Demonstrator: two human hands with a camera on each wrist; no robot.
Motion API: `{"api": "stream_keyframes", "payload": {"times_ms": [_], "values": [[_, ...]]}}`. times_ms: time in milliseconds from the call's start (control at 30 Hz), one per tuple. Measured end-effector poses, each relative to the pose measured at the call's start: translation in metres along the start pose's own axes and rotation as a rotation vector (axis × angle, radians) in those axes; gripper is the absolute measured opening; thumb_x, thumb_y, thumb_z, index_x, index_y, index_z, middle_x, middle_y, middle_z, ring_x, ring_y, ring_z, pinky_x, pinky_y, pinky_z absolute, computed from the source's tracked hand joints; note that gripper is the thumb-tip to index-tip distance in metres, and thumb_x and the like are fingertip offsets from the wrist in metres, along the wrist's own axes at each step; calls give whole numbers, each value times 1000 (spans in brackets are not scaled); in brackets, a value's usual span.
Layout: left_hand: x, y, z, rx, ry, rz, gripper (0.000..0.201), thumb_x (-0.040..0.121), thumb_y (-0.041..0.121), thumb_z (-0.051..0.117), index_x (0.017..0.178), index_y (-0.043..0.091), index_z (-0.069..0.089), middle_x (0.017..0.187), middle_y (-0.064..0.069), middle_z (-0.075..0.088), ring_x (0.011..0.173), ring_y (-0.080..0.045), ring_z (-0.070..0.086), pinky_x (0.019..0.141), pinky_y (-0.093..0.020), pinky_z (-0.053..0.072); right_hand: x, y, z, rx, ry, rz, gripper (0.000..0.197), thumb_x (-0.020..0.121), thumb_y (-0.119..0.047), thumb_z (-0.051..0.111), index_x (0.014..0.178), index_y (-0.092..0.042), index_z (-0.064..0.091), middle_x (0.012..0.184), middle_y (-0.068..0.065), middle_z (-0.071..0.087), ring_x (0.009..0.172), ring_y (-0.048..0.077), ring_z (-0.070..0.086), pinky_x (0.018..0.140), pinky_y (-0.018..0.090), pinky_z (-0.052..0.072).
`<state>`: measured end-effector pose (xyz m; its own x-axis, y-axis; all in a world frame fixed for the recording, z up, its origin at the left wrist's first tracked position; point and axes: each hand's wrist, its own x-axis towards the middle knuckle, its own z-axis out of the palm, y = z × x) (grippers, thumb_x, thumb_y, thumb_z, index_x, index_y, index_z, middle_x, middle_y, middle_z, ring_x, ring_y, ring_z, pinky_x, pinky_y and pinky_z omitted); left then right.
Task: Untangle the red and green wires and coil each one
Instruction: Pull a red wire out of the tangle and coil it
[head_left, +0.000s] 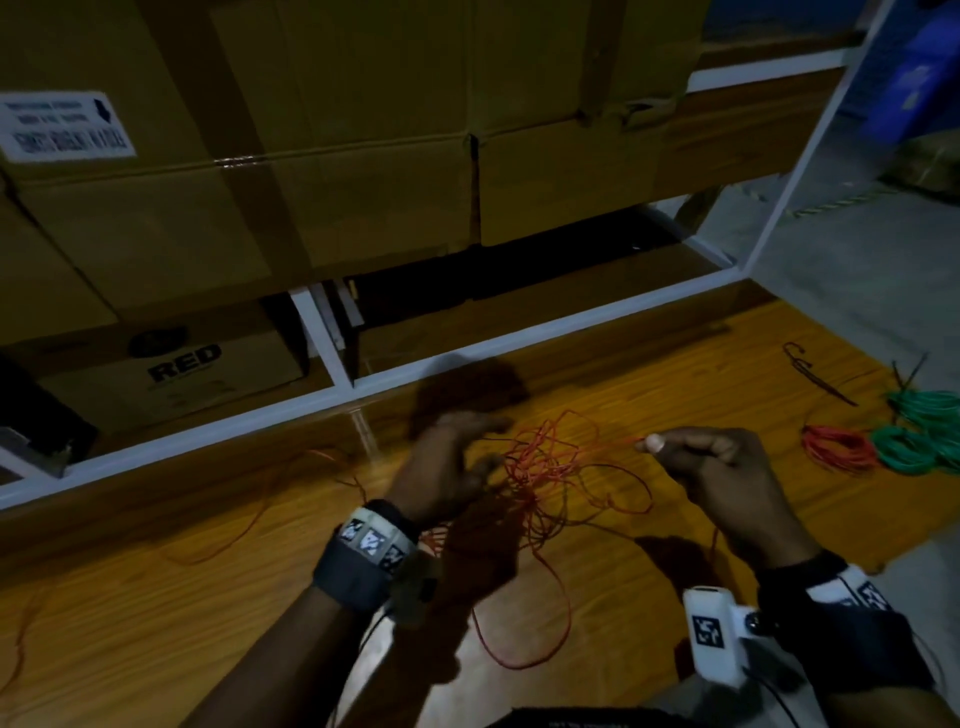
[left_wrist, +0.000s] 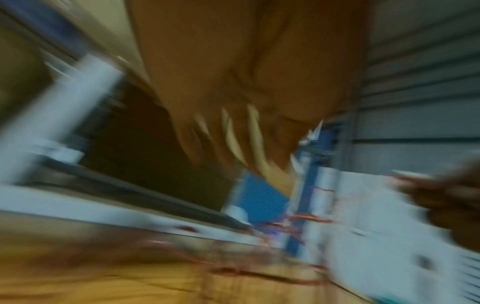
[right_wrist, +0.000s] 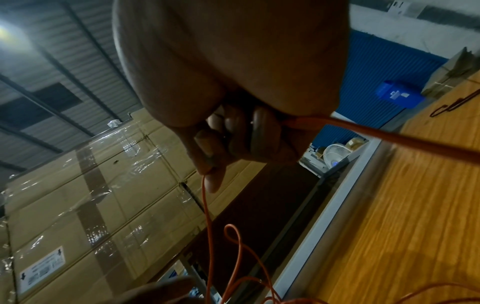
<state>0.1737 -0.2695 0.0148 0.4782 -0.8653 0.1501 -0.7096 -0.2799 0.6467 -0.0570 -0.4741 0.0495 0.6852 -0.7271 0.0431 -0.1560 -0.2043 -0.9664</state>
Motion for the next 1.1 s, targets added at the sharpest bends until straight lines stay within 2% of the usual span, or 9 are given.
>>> {"api": "stream_keyframes", "payload": {"times_ms": [100, 200, 333, 400, 500, 667, 800, 967, 1100], "values": [[18, 13, 23, -44, -189, 63, 38, 97, 34, 69, 133, 25, 67, 130, 7, 69, 117, -2, 59, 97, -25, 48, -3, -11, 3, 14, -10, -37, 11, 94, -7, 69, 89, -6, 78, 47, -18, 57, 49, -8, 55, 51, 9, 41], [24, 6, 32, -92, -196, 38, 21, 91, 42, 76, 105, 27, 79, 102, 14, 76, 93, 7, 64, 79, -25, 52, -6, -13, -4, 14, 12, -28, 10, 93, -8, 70, 90, -5, 79, 48, -18, 58, 50, -8, 56, 64, 23, 43], [16, 3, 31, -234, 35, 73, 14, 84, 35, 83, 94, 26, 81, 95, 12, 74, 92, -5, 68, 77, -37, 57, -10, -10, -17, 26, 63, 59, 12, 94, -12, 70, 88, -7, 79, 50, -18, 60, 50, -6, 58, 67, 27, 44], [12, 5, 29, -311, 190, 148, 12, 82, 21, 85, 92, 17, 81, 94, 5, 74, 90, -9, 70, 75, -36, 59, -11, -2, -21, 55, 70, 136, 18, 96, -14, 68, 84, -4, 78, 43, -11, 43, 37, 2, 38, 55, 24, 30], [7, 16, 27, -388, 299, 267, 14, 78, 6, 86, 90, 9, 81, 94, -1, 74, 88, -11, 72, 73, -27, 59, -5, 9, -23, 116, 72, 292, 24, 99, -14, 64, 84, 2, 75, 51, -2, 30, 44, 13, 18, 53, 31, 14], [1, 19, 12, -522, 6, 212, 11, 82, -7, 79, 90, 1, 79, 99, -7, 76, 95, -18, 73, 79, -31, 60, 0, 7, -15, 88, 2, 406, 25, 102, -12, 56, 84, 2, 68, 56, 2, 32, 44, 14, 18, 54, 35, 12], [-2, 10, -3, -546, -306, 73, 17, 90, 9, 76, 105, 2, 79, 104, -8, 78, 100, -20, 73, 84, -30, 59, 2, 3, -16, 40, 37, 365, 27, 102, -11, 56, 83, 4, 69, 59, 6, 33, 44, 15, 20, 51, 32, 16], [-12, 16, 4, -1141, -386, -277, 36, 99, 29, 61, 90, -2, 77, 100, -26, 74, 101, -38, 70, 96, -44, 55, 2, 0, -14, 7, 13, 329, 26, 102, -14, 58, 85, 0, 71, 59, 4, 35, 45, 14, 22, 48, 29, 18], [-11, 8, 15, -1098, -435, -330, 22, 92, 23, 70, 87, 2, 76, 88, -19, 73, 86, -33, 66, 91, -48, 49, -2, -4, -16, -6, -4, 303, 27, 100, -18, 62, 84, 0, 72, 57, 2, 33, 46, 14, 22, 49, 30, 20]]}}
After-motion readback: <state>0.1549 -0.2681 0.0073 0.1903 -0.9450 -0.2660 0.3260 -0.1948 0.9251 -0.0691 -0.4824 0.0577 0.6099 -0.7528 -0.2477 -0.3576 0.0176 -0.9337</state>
